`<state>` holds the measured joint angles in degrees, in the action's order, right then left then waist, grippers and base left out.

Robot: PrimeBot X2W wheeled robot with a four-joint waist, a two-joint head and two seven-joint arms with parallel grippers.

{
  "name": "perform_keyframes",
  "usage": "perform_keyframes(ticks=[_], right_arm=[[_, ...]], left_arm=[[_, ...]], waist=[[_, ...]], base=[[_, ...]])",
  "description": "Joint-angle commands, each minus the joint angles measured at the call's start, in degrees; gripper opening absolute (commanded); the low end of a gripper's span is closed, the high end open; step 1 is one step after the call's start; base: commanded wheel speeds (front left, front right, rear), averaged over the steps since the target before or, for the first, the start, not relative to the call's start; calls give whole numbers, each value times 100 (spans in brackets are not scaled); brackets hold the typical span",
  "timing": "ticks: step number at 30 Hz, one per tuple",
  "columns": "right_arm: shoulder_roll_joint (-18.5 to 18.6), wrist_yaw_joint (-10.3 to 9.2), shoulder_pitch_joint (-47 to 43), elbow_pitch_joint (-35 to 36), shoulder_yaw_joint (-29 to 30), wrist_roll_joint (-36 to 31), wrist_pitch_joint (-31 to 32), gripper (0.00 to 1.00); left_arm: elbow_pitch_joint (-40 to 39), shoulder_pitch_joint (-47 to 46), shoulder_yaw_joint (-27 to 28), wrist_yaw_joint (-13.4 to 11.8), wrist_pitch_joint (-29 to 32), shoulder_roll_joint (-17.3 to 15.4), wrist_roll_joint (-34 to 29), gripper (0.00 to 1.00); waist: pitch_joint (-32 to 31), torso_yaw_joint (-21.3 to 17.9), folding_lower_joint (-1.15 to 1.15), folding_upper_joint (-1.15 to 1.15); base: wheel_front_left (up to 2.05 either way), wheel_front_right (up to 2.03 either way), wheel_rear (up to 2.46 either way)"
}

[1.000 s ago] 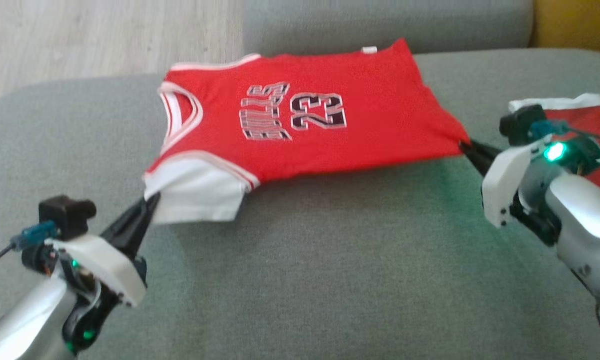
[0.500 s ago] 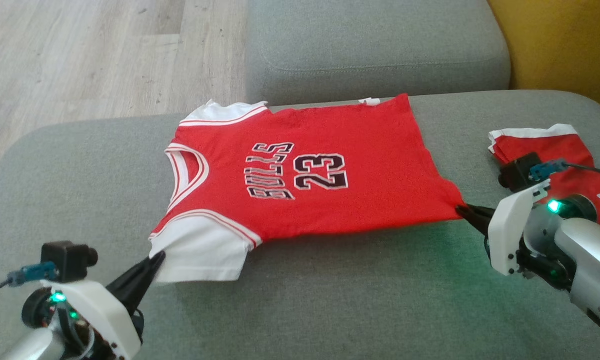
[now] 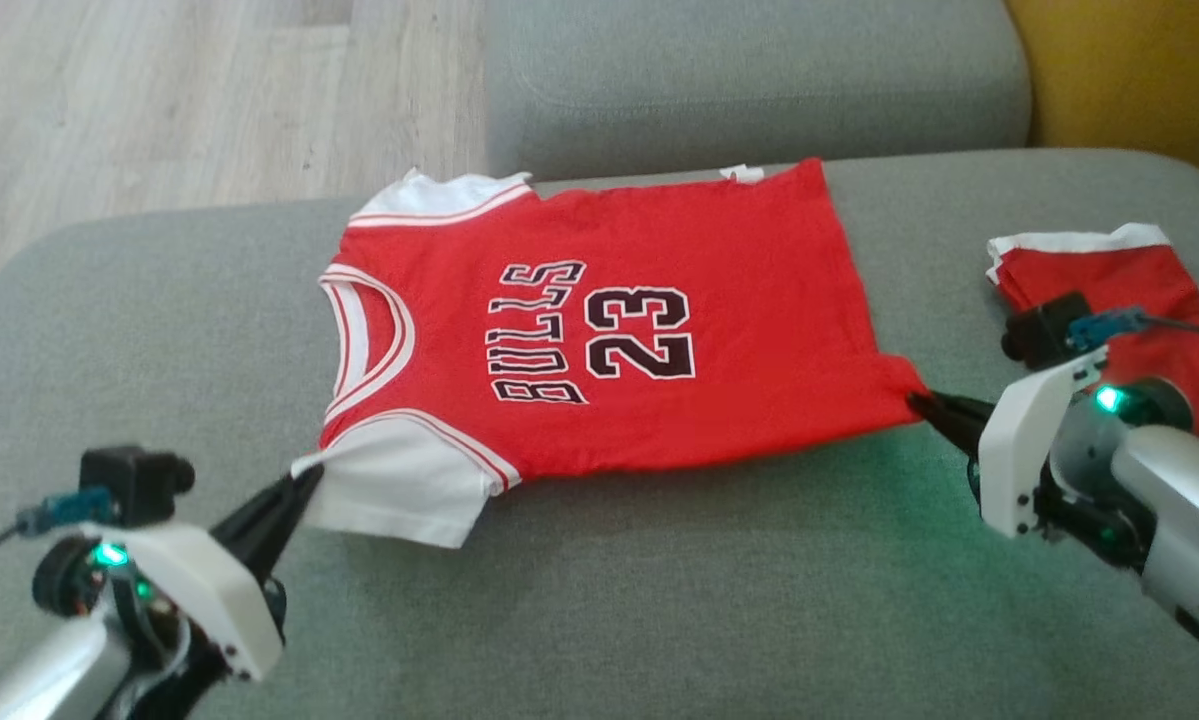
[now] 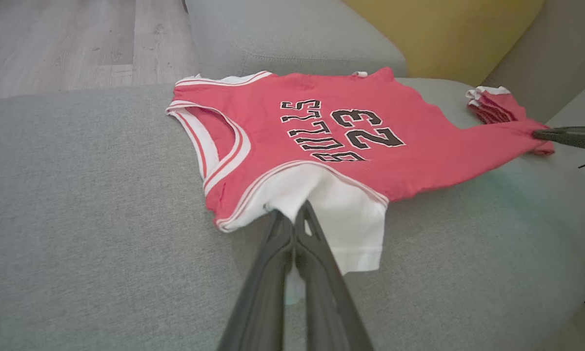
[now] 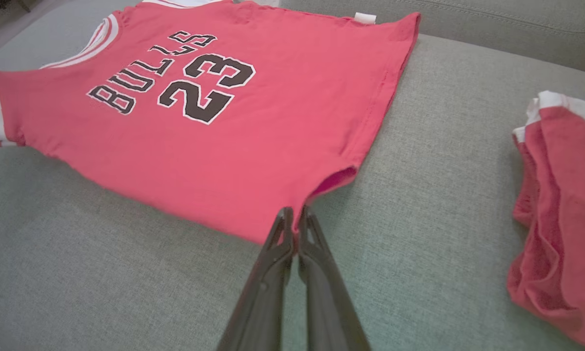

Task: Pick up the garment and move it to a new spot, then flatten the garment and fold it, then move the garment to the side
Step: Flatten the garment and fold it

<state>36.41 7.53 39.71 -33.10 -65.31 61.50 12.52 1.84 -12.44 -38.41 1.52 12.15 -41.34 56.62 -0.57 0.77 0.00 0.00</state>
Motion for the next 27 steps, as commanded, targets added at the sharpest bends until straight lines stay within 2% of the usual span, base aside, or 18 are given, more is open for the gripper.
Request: perform_keyframes(ticks=[1, 6, 17, 27], right_arm=[[62, -4, 231, 38, 121, 8, -109, 0], [-74, -4, 461, -148, 223, 36, -181, 0], [-599, -4, 1181, -879, 289, -28, -120, 0], [-928, -4, 1598, -1318, 126, -95, -172, 0]], left_arm=[[-60, -514, 322, -4, 26, -187, -51, 0], [278, -1021, 231, 19, 326, -102, -189, 0], [1598, -2687, -61, 340, 1074, 167, -628, 0], [2542, -3724, -496, 526, 1347, 388, -1102, 0]], waist=[[105, -5, 0, 0], [357, -12, 0, 0], [994, -156, 0, 0], [1401, -275, 0, 0]], base=[[0, 0, 0], [0, 0, 0], [0, 0, 0], [0, 0, 0]])
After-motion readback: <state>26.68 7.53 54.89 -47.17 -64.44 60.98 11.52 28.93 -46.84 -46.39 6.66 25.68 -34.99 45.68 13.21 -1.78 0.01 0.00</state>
